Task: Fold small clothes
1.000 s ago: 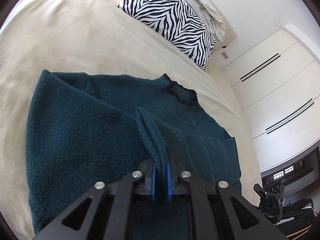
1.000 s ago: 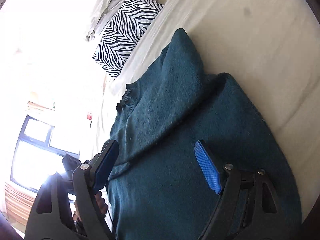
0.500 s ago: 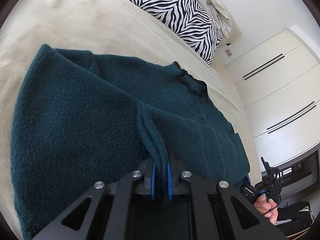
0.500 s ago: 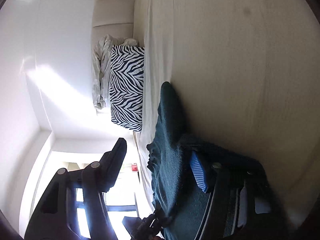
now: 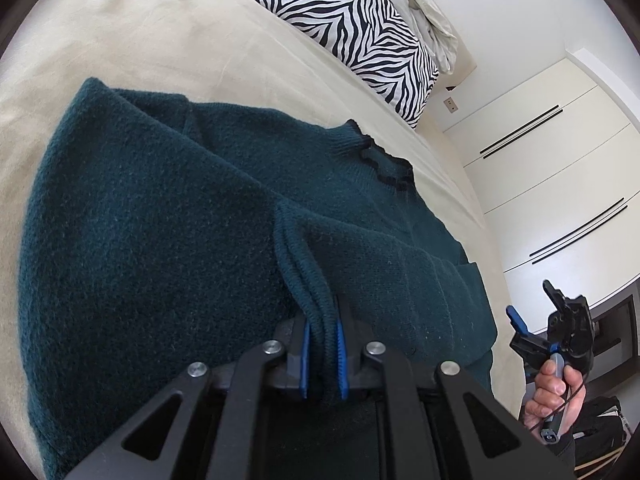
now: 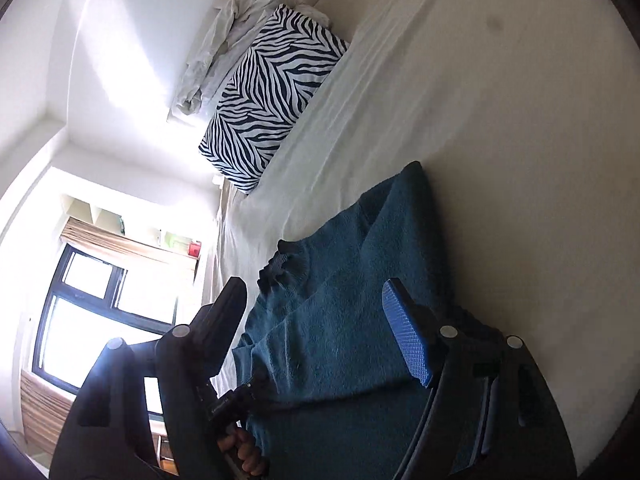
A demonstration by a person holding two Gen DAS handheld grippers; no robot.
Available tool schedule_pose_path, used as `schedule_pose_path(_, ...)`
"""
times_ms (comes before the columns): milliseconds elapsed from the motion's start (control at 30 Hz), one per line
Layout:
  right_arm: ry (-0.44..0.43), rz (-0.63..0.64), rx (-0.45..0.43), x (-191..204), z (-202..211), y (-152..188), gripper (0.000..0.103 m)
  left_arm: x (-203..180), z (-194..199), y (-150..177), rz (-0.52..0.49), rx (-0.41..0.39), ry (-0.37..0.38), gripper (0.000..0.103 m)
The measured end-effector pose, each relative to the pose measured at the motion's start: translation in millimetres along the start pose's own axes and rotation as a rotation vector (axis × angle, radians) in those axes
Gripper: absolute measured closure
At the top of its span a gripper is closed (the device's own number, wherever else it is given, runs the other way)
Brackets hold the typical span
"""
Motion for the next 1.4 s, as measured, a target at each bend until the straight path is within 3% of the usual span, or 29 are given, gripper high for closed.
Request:
schedule_pose_path(100, -0.012, 0.022, 0.092, 7, -42, -19, 0.033, 4, -1, 1, -0.003, -0.001, 0.023, 0.09)
schedule_pose_path(167, 0.024, -0.007, 0.142, -3, -69, -28, 0.033, 5, -2, 0, -0.008, -0.003, 0.026, 0.089)
schedule_pose_path(267, 0.026, -0.036, 0.209, -24, -88, -21, 0.034, 5, -3, 0, -0.019, -0.006, 0.03, 0.089)
schedule_pose_path(333, -0.042, -0.041, 0.193, -33, -79, -15, 0.034, 5, -3, 0, -0.022, -0.01, 0.039, 0.089)
schedule_pose_path(433, -0.075, -0.043, 0.191, -45, -59, 0, 0.034, 5, -3, -1, -0.018, -0.009, 0.047, 0.089)
schedule_pose_path(633, -0.011, 0.038, 0.192, -50, -11, 28, 0.034, 6, -2, -3, 0.011, 0.0, 0.06, 0.089)
schedule_pose_path(767, -0.125, 0.045, 0.13, -22, 16, 27, 0.033, 5, -3, -3, -0.003, -0.003, 0.043, 0.089)
schedule_pose_path(833, -0.1, 0.057, 0.13, -20, 8, 26, 0.029, 6, -3, -3, -0.003, -0.004, 0.049, 0.089)
schedule_pose_path(933, 0.006, 0.034, 0.203, -48, -24, 36, 0.031, 7, -3, -3, 0.006, 0.003, 0.06, 0.089)
schedule_pose_path(1033, -0.049, 0.032, 0.169, -54, -13, 47, 0.032, 7, 5, -2, 0.023, 0.01, 0.057, 0.089)
schedule_pose_path(1133, -0.025, 0.034, 0.16, -60, 16, 64, 0.032, 6, 30, 1, 0.047, -0.015, 0.021, 0.073)
schedule_pose_path(1200, -0.026, 0.048, 0.132, -62, 45, 74, 0.031, 1, 57, 8, 0.032, -0.057, -0.003, 0.046)
schedule_pose_path(1400, 0.045, 0.1, 0.077, -87, 126, 119, 0.031, 0, 139, 71, 0.011, -0.062, -0.074, 0.043)
Point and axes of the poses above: each gripper's, at about its wrist camera, not at the fingertips, and z roughly against the way its jaws point, x to its left, y to its underside, the point moved 9 cm from there along -z, roughly the way its jaws point, and after that the axes turned 9 degrees about y, right-handed, at the moved point
